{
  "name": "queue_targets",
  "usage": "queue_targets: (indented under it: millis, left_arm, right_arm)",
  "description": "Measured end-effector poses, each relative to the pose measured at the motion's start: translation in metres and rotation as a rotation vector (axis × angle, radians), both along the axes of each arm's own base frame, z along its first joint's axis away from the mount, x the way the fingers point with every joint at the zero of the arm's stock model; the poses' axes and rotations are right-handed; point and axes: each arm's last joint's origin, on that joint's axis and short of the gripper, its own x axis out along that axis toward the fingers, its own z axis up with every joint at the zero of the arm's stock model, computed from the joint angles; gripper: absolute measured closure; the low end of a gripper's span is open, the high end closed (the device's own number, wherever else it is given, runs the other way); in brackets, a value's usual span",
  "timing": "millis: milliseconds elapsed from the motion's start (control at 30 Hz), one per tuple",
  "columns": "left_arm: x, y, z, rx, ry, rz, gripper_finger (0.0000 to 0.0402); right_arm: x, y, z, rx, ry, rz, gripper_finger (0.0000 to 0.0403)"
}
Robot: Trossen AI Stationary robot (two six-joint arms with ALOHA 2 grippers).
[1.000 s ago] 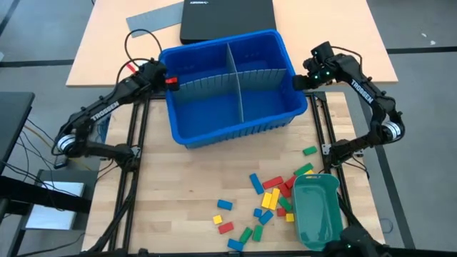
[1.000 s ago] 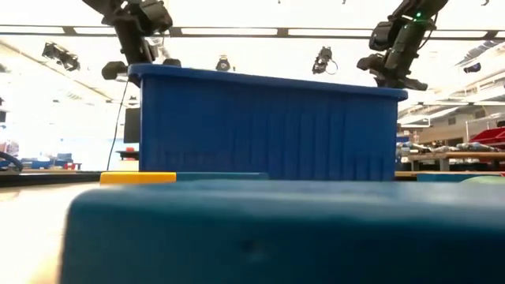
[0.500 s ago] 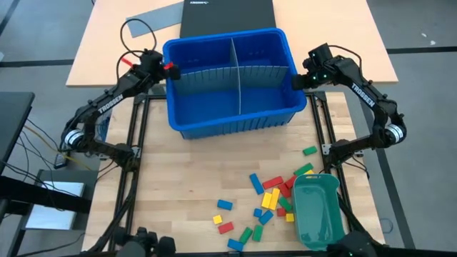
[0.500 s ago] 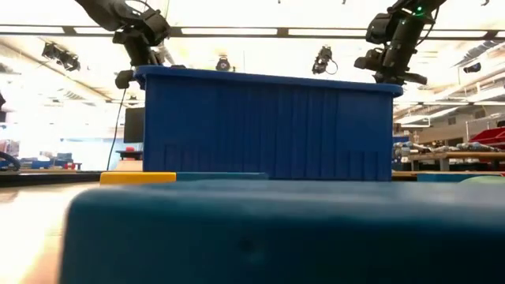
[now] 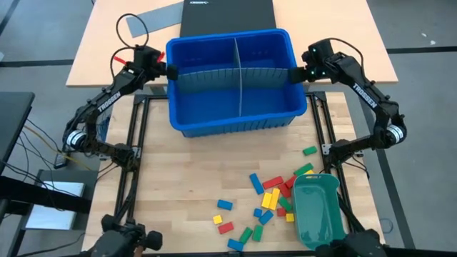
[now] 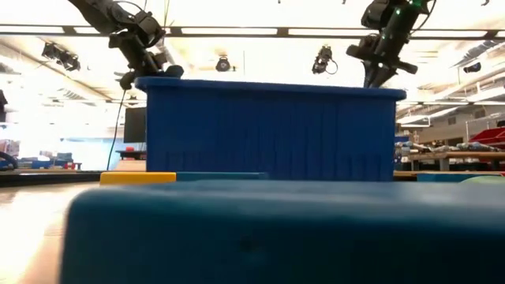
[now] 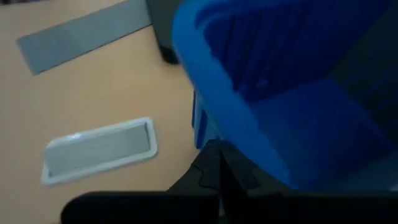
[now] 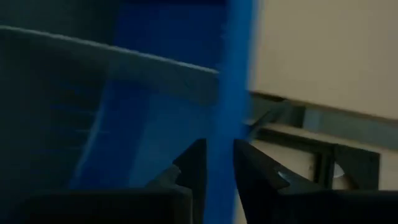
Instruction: Sort Items/Unsort Items
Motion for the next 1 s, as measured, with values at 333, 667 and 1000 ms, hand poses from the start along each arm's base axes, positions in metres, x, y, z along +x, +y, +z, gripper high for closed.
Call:
queue_targets:
  millis: [333,667,1000]
  left_arm:
    - [-0.009,0.006,0.028,0.070,-0.013,-0.068,0.0400]
    - [0.007,-0.025,0.099,0.058,-0.097,-0.339,0.0400]
    - [0.077,-0.139,0.123,-0.166,-0.074,-1.007,0.0401]
  right_arm:
    - [0.006,0.005,0.054,-0.148,-0.189,0.194,0.0291]
    - [0.030,0.055,0.080,-0.068,-0.290,0.797,0.0332]
    - [0.043,0.088,0.070,-0.008,-0.141,1.063,0.0396]
